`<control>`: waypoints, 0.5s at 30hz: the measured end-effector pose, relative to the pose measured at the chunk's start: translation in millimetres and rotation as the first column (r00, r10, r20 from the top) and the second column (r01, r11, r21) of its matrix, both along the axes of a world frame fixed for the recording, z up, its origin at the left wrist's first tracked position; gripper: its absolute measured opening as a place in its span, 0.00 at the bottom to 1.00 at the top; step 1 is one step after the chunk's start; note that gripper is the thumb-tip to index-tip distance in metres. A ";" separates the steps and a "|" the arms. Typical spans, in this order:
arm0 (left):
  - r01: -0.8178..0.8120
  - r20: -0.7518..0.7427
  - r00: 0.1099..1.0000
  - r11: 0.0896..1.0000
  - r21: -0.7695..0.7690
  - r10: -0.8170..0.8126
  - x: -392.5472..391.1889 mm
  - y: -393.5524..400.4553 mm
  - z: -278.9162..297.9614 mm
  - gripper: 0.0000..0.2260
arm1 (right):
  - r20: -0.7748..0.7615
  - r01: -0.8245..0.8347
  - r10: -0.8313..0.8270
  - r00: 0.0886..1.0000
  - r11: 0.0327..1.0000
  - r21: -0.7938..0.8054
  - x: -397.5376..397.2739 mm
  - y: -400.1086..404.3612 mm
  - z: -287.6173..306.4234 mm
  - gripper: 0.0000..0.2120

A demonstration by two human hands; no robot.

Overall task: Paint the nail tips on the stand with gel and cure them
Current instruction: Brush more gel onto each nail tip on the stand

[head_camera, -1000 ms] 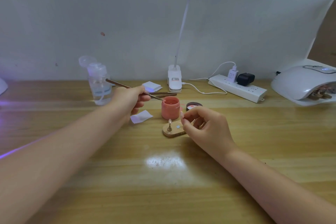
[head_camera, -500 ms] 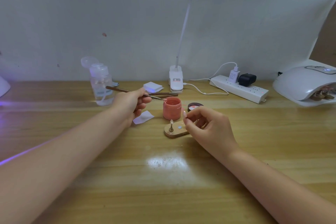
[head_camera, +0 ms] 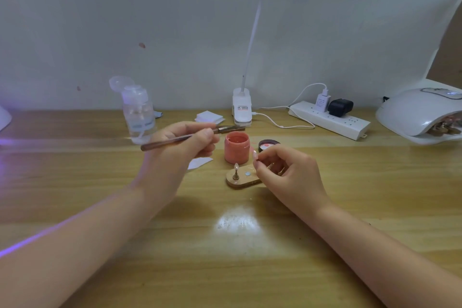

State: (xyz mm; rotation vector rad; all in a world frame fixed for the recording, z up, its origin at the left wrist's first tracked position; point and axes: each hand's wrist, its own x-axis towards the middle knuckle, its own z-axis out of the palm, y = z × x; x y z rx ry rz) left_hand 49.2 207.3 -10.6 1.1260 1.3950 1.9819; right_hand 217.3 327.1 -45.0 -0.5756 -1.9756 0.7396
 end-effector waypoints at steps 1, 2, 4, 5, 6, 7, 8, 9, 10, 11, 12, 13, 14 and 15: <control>-0.002 -0.079 0.997 1.000 0.015 0.003 6.4 -4.7 -4.1 0.07 | 0.002 0.000 0.000 1.000 1.000 0.000 0.0 -0.2 0.3 0.05; -0.011 -0.169 0.986 1.000 0.024 0.015 12.2 -9.2 -8.6 0.08 | 0.004 -0.002 0.002 1.000 1.000 -0.001 0.2 -0.8 0.5 0.05; -0.005 -0.334 0.943 1.000 0.021 0.012 21.3 -16.2 -17.2 0.08 | 0.002 -0.010 0.010 1.000 1.000 -0.012 0.3 -1.5 0.7 0.04; -0.003 -0.396 0.918 1.000 0.011 0.007 23.9 -18.9 -21.3 0.08 | 0.000 -0.012 0.012 1.000 1.000 -0.018 0.0 -1.5 0.8 0.04; -0.009 -0.443 0.896 1.000 0.003 0.010 25.4 -20.6 -24.8 0.09 | -0.003 -0.013 0.013 1.000 1.000 -0.022 -0.1 -1.5 0.7 0.04; -0.016 -0.476 0.879 1.000 0.002 0.015 26.4 -21.5 -27.2 0.09 | -0.005 -0.014 0.014 1.000 1.000 -0.025 0.0 -1.4 0.6 0.05; -0.023 -0.500 0.866 1.000 0.000 0.020 26.9 -22.0 -28.6 0.09 | -0.005 -0.016 0.016 1.000 0.999 -0.029 0.1 -1.4 0.5 0.05; -0.028 -0.516 0.856 1.000 -0.001 0.023 27.9 -21.8 -28.8 0.09 | -0.006 -0.020 0.019 1.000 0.999 -0.034 0.2 -1.6 0.3 0.06; -0.033 -0.531 0.847 0.999 -0.001 0.027 28.6 -21.9 -28.4 0.09 | -0.006 -0.022 0.022 1.000 0.999 -0.036 0.3 -1.8 0.1 0.07; -0.036 -0.541 0.841 0.999 0.000 0.030 29.2 -21.6 -27.8 0.09 | -0.007 -0.023 0.023 1.000 0.999 -0.035 0.4 -2.0 -0.1 0.07; -0.038 -0.548 0.836 0.999 0.002 0.033 29.2 -21.5 -27.3 0.10 | -0.008 -0.021 0.021 1.000 0.999 -0.032 0.2 -2.2 -0.3 0.07; -0.040 -0.555 0.831 0.999 0.004 0.035 29.0 -21.1 -27.1 0.10 | -0.009 -0.020 0.019 1.000 0.999 -0.029 -0.1 -2.2 -0.4 0.07; -0.044 -0.568 0.822 0.999 0.005 0.039 28.7 -20.6 -27.2 0.09 | -0.009 -0.019 0.018 1.000 0.999 -0.027 0.0 -2.2 -0.5 0.07; -0.048 -0.580 0.813 0.999 0.005 0.042 28.8 -20.4 -27.5 0.09 | -0.007 -0.018 0.017 1.000 1.000 -0.025 -0.4 -2.2 -0.5 0.07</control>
